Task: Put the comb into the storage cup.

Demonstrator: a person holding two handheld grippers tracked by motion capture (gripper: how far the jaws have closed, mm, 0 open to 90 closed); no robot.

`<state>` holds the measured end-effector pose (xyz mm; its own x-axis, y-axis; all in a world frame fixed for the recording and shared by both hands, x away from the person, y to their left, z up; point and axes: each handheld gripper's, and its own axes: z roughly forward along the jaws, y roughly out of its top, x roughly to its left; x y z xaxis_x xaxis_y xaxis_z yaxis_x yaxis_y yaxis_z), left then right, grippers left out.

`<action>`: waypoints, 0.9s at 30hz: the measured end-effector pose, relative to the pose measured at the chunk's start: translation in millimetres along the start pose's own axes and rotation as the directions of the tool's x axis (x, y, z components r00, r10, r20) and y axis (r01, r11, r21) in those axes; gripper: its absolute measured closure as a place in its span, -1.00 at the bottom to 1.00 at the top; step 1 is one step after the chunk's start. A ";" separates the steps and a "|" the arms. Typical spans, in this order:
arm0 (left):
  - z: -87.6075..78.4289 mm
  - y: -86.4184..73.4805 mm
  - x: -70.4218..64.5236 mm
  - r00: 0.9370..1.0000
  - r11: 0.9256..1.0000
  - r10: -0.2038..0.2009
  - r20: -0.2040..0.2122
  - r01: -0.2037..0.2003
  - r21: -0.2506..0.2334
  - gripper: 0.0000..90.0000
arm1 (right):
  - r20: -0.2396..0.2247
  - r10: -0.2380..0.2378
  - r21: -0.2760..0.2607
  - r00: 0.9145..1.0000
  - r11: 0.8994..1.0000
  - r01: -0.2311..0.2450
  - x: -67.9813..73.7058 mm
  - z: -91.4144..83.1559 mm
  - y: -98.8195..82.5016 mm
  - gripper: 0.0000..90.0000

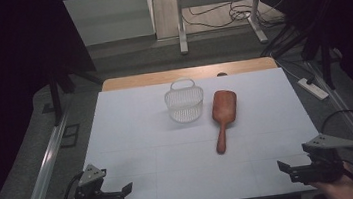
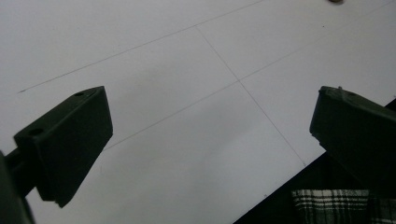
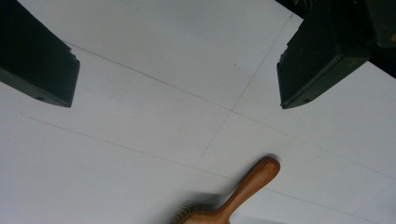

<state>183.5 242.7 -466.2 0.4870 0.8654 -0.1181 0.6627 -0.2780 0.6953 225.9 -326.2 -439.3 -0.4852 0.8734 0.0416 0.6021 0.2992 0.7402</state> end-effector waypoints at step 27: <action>-4.8 -4.3 1.9 1.000 1.000 -0.005 0.030 0.006 -0.025 -0.99 | 0.005 -0.028 0.029 1.000 0.999 0.028 3.6 5.4 3.6 -1.00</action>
<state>178.9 247.6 -466.1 0.5005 0.8539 -0.1427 0.6511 -0.2627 0.7120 229.8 -319.9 -440.1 -0.4989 0.8665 0.0174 0.6062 0.3346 0.7215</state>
